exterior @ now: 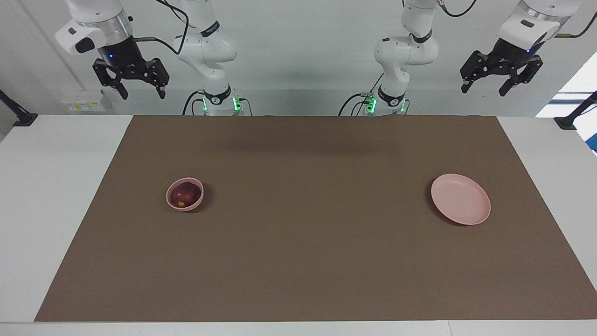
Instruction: Move apple from plate to bowl
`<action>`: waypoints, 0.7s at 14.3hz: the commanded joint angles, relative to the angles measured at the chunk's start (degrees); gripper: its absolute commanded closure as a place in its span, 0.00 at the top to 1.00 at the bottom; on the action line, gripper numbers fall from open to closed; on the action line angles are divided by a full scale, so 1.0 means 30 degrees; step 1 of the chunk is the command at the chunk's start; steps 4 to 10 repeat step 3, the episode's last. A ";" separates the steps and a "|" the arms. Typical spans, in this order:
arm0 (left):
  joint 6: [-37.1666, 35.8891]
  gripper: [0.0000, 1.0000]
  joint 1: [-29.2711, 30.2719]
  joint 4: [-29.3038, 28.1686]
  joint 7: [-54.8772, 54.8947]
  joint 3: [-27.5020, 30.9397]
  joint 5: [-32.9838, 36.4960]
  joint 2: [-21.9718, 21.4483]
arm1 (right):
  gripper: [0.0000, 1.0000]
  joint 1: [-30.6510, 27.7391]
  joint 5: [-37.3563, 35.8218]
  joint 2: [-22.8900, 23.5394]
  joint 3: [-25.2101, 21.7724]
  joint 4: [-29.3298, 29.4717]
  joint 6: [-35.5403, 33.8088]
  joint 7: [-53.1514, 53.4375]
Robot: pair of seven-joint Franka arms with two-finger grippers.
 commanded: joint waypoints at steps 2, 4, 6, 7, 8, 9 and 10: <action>0.0348 1.00 -0.0135 -0.0588 -0.0049 0.0082 0.0338 -0.0489 | 1.00 -0.0147 0.0530 0.0232 0.0102 0.0279 0.0379 0.0770; 0.0348 1.00 -0.0135 -0.0588 -0.0049 0.0082 0.0338 -0.0490 | 1.00 -0.0147 0.0501 0.0231 0.0102 0.0278 0.0410 0.0976; 0.0348 1.00 -0.0135 -0.0588 -0.0049 0.0082 0.0338 -0.0490 | 1.00 -0.0147 0.0501 0.0231 0.0102 0.0278 0.0410 0.0976; 0.0348 1.00 -0.0135 -0.0588 -0.0049 0.0082 0.0338 -0.0490 | 1.00 -0.0147 0.0501 0.0231 0.0102 0.0278 0.0410 0.0976; 0.0348 1.00 -0.0135 -0.0588 -0.0049 0.0082 0.0338 -0.0490 | 1.00 -0.0147 0.0501 0.0231 0.0102 0.0278 0.0410 0.0976; 0.0348 1.00 -0.0135 -0.0588 -0.0049 0.0082 0.0338 -0.0490 | 1.00 -0.0147 0.0501 0.0231 0.0102 0.0278 0.0410 0.0976; 0.0348 1.00 -0.0135 -0.0588 -0.0049 0.0082 0.0338 -0.0490 | 1.00 -0.0147 0.0501 0.0231 0.0102 0.0278 0.0410 0.0976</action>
